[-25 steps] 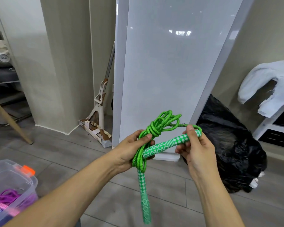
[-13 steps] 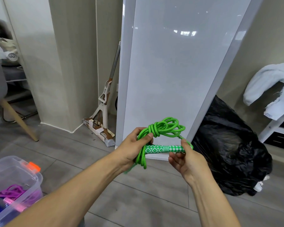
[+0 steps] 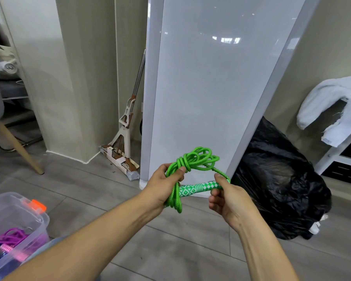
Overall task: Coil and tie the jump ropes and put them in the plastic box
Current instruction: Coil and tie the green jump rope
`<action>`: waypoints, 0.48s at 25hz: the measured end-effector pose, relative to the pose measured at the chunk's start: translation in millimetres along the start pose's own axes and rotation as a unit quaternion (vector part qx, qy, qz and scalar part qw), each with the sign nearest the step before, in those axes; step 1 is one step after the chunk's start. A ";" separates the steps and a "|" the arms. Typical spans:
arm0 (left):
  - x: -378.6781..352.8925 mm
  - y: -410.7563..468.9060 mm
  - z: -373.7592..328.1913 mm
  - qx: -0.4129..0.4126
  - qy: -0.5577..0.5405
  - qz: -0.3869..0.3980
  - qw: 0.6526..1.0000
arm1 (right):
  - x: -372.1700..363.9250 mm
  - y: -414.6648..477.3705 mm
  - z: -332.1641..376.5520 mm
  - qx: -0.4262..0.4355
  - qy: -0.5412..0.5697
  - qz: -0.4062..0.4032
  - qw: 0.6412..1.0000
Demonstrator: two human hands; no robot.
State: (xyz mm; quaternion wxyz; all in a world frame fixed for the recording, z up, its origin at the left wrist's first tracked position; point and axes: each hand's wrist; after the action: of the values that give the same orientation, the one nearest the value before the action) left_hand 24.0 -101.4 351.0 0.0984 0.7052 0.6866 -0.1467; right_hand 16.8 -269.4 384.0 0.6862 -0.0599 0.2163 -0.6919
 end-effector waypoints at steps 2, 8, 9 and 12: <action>0.0 -3.6 -10.7 0.088 -0.149 0.079 0.982 | -2.8 -1.4 -1.3 -0.030 0.021 0.011 0.999; -1.7 -9.6 -22.4 0.092 -0.136 0.183 0.969 | -0.8 0.0 0.4 -0.027 -0.008 0.066 0.997; -1.6 -10.4 -21.0 0.081 -0.122 0.196 0.970 | -0.4 -1.6 -1.1 -0.022 -0.052 0.109 0.992; 0.0 -8.5 -15.7 0.061 -0.074 0.198 0.976 | -7.1 -5.5 -11.9 0.010 -0.199 0.192 0.961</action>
State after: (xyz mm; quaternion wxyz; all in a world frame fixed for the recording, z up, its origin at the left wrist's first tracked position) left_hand 16.7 -95.7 366.2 0.1326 0.8189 0.5143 -0.2177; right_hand 7.6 -260.1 376.9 0.8359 -0.1472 0.0760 -0.5233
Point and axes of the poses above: each hand's wrist, its own y-axis towards the middle knuckle, its own x-axis out of the back of the hand, z = x × y, and after that the axes turned 9 degrees about z, right-handed
